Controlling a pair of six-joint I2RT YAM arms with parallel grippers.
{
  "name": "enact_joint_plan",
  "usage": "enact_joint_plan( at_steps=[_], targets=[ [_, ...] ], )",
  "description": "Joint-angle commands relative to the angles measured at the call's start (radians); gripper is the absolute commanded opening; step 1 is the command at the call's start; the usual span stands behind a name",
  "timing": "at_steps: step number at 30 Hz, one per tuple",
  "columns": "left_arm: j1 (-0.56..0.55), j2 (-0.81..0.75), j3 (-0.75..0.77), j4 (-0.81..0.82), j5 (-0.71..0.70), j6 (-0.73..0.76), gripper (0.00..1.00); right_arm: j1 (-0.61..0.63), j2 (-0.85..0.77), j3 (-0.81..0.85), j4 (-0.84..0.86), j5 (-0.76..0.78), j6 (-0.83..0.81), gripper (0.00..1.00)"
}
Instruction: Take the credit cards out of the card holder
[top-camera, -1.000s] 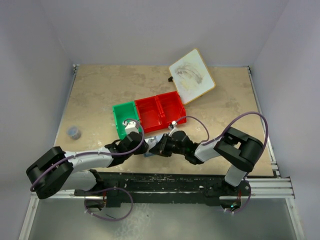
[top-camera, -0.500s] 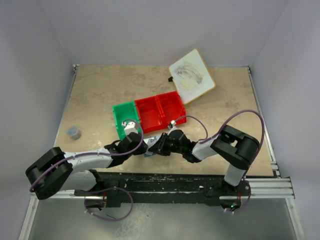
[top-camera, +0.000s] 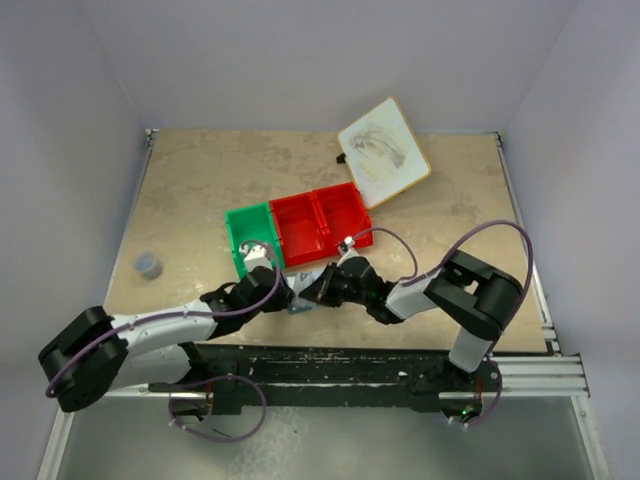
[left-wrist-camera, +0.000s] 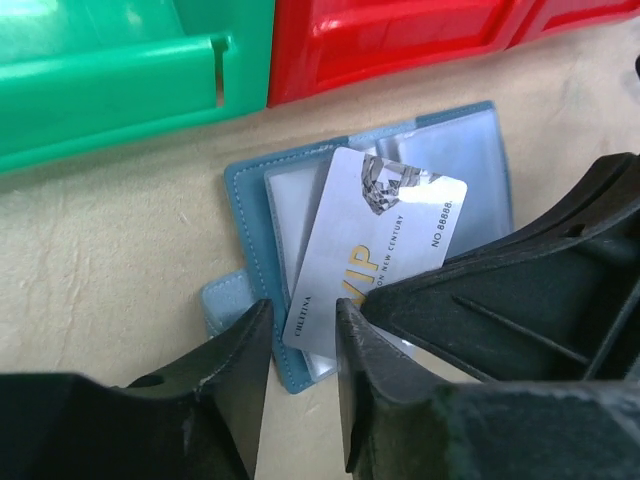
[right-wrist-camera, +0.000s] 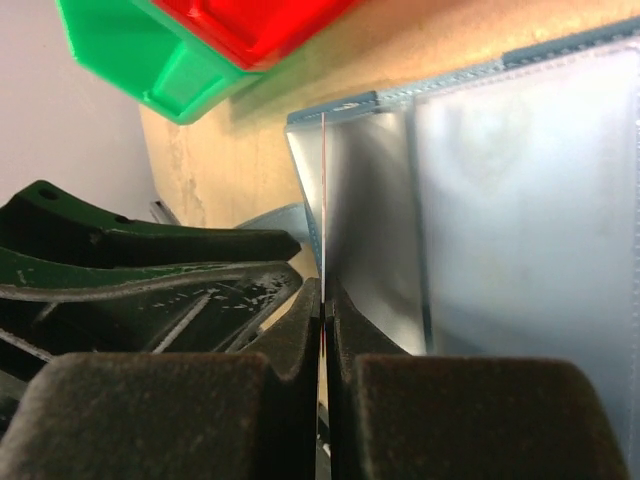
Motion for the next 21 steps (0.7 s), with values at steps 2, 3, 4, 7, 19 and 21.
enact_joint_plan(
  at_steps=[2,3,4,7,19,21],
  targets=[
    [0.001,-0.174,0.058,-0.108,-0.081,0.025,0.33,-0.005,-0.165,0.046,-0.153,0.074,-0.163,0.00],
    [0.001,-0.201,0.078,-0.134,-0.095,0.035,0.35,-0.004,-0.194,0.060,-0.206,0.089,-0.196,0.00],
    [0.001,-0.224,0.098,-0.154,-0.109,0.043,0.37,-0.005,-0.218,0.073,-0.251,0.104,-0.231,0.00],
    [0.001,-0.266,0.147,-0.212,-0.156,0.061,0.43,-0.005,-0.290,0.138,-0.412,0.173,-0.339,0.00],
    [0.021,-0.382,0.213,-0.404,-0.278,0.045,0.58,-0.108,-0.301,0.497,-0.806,0.359,-0.930,0.00],
    [0.021,-0.406,0.207,-0.440,-0.323,0.019,0.58,-0.127,-0.265,0.556,-0.820,0.270,-1.072,0.00]
  ],
)
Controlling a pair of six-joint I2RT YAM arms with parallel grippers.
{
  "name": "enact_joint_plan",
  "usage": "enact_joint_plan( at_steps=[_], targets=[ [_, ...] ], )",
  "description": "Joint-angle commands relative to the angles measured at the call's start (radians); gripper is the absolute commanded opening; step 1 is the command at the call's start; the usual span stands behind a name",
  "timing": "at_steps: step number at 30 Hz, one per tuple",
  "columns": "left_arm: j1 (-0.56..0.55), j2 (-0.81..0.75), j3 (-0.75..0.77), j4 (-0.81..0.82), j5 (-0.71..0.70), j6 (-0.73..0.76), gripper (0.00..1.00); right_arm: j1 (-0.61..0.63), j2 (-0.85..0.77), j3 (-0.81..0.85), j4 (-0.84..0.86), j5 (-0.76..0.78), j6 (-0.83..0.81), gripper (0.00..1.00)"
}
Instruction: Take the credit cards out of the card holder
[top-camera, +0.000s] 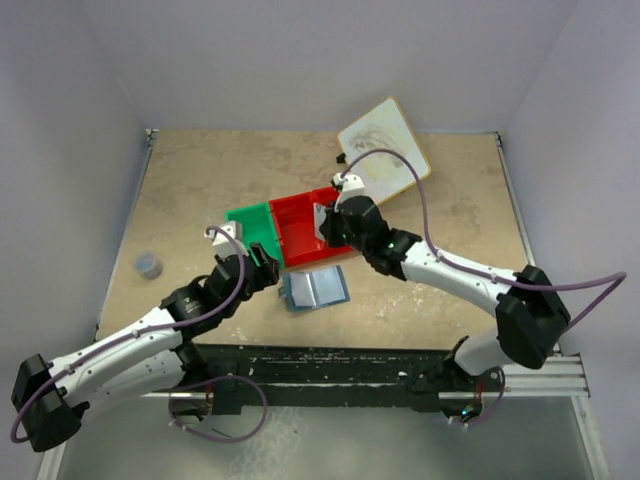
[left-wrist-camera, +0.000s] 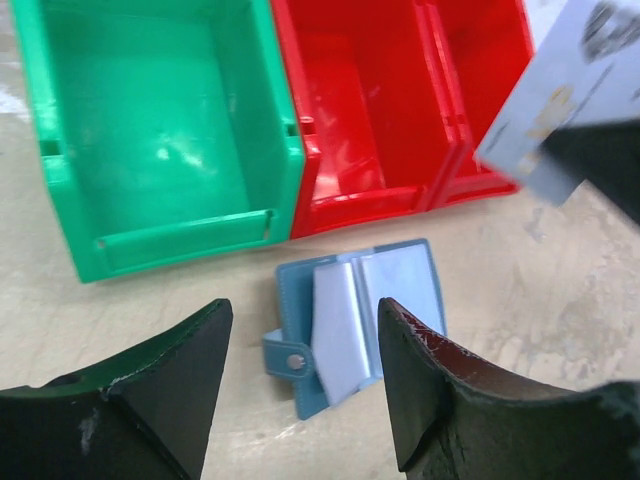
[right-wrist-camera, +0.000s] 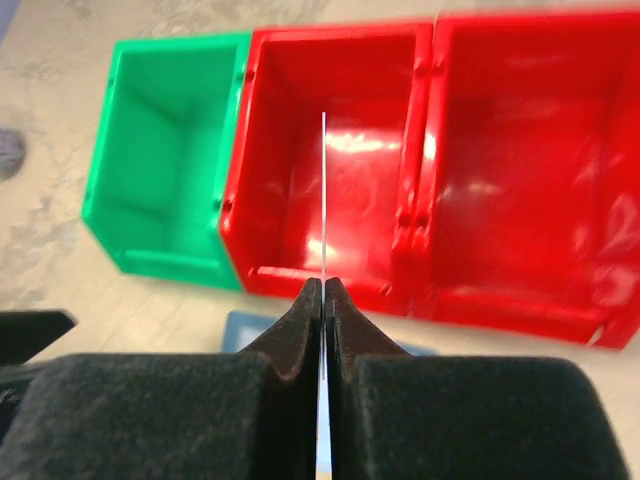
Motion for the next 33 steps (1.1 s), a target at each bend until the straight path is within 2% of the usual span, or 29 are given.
enact_joint_plan(
  at_steps=[1,10,15,20,23,25,28,33],
  targets=[
    [0.006,-0.050,0.026,-0.102,-0.118,-0.044,0.59,-0.045,0.067,0.151,-0.103,-0.074,-0.396,0.00],
    [0.006,-0.140,0.071,-0.295,-0.282,-0.079,0.59,-0.050,0.280,0.423,-0.264,-0.140,-0.775,0.00],
    [0.006,-0.181,0.103,-0.344,-0.330,-0.072,0.59,-0.051,0.323,0.431,-0.183,-0.175,-1.072,0.00],
    [0.006,-0.213,0.110,-0.374,-0.356,-0.083,0.59,-0.056,0.408,0.531,-0.266,-0.297,-1.294,0.00],
    [0.007,-0.239,0.108,-0.402,-0.370,-0.110,0.59,-0.056,0.438,0.583,-0.285,-0.300,-1.412,0.00],
    [0.006,-0.250,0.102,-0.414,-0.382,-0.132,0.59,-0.056,0.461,0.581,-0.273,-0.308,-1.461,0.00],
    [0.006,-0.239,0.094,-0.408,-0.381,-0.141,0.59,-0.057,0.514,0.615,-0.315,-0.231,-1.498,0.00],
    [0.006,-0.162,0.100,-0.429,-0.377,-0.180,0.61,-0.057,0.549,0.594,-0.311,-0.252,-1.521,0.00]
  ],
)
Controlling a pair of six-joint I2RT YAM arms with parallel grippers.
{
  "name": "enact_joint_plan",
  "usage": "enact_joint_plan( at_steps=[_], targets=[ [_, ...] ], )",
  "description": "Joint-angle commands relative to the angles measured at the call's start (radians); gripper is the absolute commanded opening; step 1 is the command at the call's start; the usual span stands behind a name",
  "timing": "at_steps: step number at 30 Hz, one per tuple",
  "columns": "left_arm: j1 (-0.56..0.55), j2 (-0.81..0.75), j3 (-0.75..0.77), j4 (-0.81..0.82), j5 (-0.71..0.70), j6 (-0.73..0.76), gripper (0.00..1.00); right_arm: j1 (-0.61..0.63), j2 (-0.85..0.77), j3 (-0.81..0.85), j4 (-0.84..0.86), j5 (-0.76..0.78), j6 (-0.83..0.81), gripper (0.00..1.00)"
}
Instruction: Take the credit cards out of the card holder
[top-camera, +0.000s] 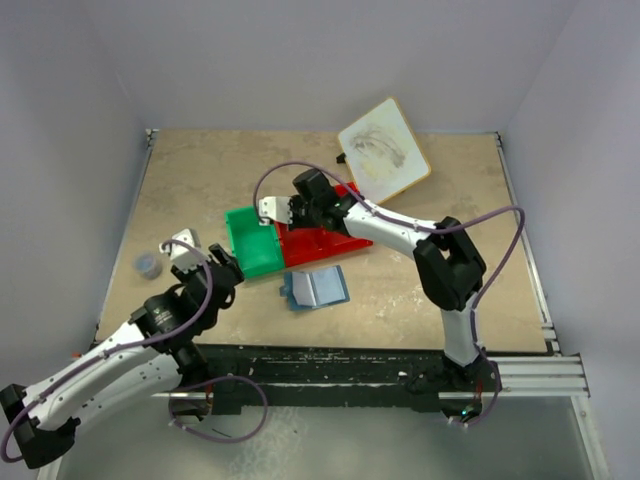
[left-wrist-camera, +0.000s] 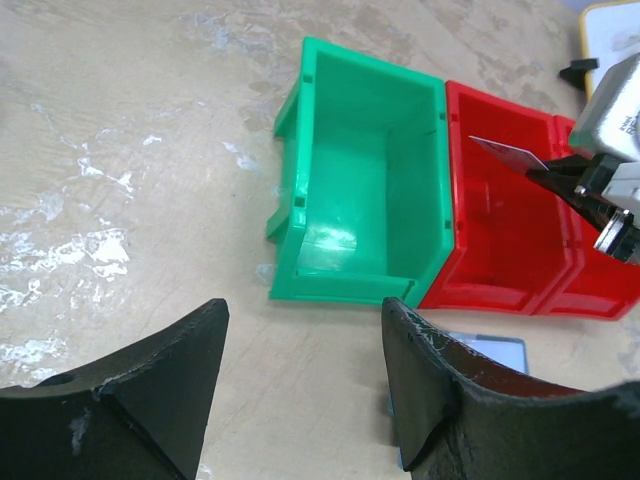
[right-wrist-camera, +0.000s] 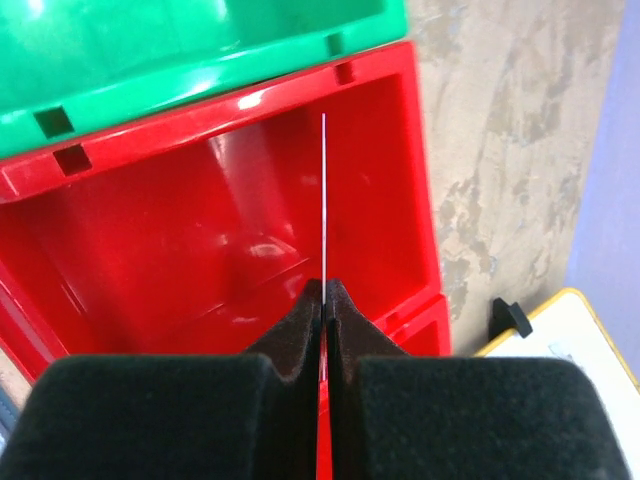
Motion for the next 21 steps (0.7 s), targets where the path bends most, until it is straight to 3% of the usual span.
enact_joint_plan(
  at_steps=[1,11,21],
  targets=[
    [0.006,0.055,0.026,-0.014,-0.018,-0.047,0.61,-0.004,0.010,-0.005,0.004,0.021,-0.083,0.00],
    [0.006,0.048,0.034,0.007,-0.013,-0.045,0.62,-0.002,0.129,0.059,0.097,0.179,-0.126,0.00],
    [0.006,0.020,0.043,-0.036,-0.043,-0.059,0.63,-0.002,0.139,0.079,0.181,0.220,-0.103,0.00]
  ],
)
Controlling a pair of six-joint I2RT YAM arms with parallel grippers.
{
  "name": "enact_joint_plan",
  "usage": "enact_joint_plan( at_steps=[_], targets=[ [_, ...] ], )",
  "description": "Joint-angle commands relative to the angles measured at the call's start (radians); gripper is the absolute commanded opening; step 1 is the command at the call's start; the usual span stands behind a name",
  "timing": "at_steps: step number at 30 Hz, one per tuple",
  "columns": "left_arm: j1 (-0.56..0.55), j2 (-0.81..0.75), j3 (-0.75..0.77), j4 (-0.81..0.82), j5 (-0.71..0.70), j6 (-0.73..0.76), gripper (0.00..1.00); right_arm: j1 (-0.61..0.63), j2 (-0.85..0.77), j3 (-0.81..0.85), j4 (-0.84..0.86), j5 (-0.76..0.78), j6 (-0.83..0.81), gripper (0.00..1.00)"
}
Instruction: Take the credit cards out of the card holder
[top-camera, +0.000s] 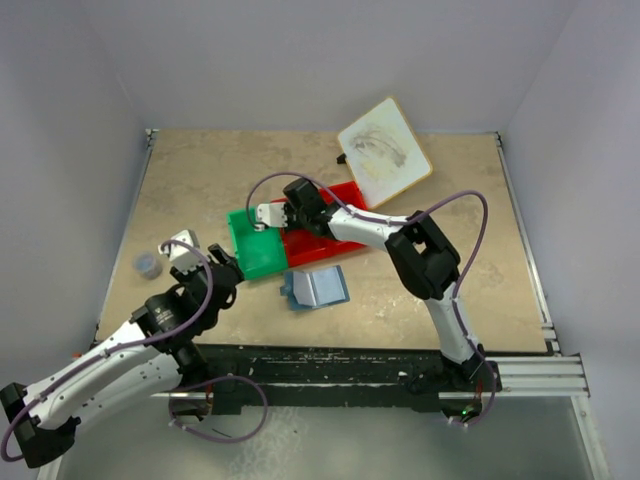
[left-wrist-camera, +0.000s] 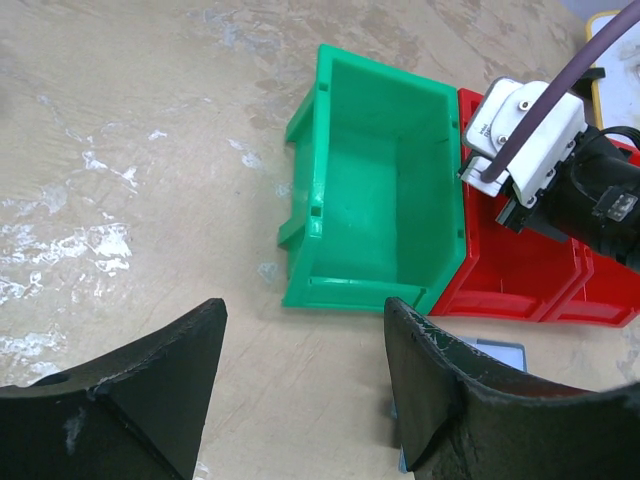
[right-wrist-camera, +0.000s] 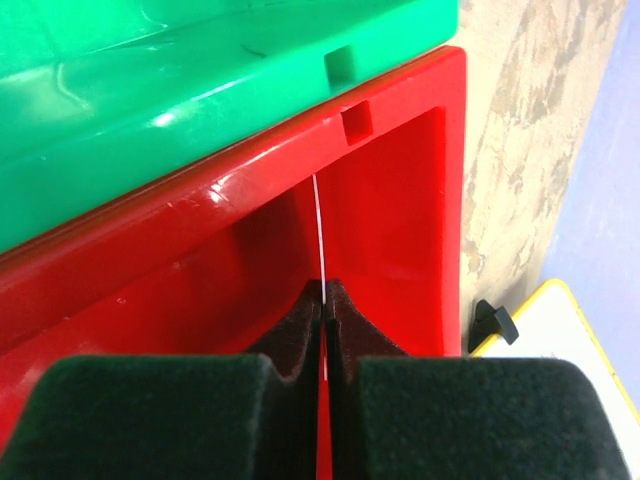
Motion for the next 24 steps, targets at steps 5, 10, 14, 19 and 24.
enact_joint_plan(
  at_steps=[5,10,14,19,24],
  targets=[
    [0.006,-0.020,0.031,-0.011,-0.026,-0.027,0.63,-0.007,-0.042,0.007,0.097,0.061,-0.027,0.00],
    [0.006,-0.019,0.027,-0.004,-0.028,-0.025,0.63,-0.004,0.019,0.084,0.039,0.086,0.000,0.00],
    [0.006,-0.020,0.025,-0.011,-0.033,-0.023,0.63,0.004,0.034,0.105,0.029,0.103,0.019,0.00],
    [0.006,-0.027,0.020,-0.024,-0.043,-0.032,0.63,0.026,0.077,0.169,-0.021,0.123,0.096,0.00],
    [0.006,-0.036,0.019,-0.026,-0.050,-0.042,0.63,0.031,0.140,0.269,-0.086,0.161,0.183,0.00]
  ],
)
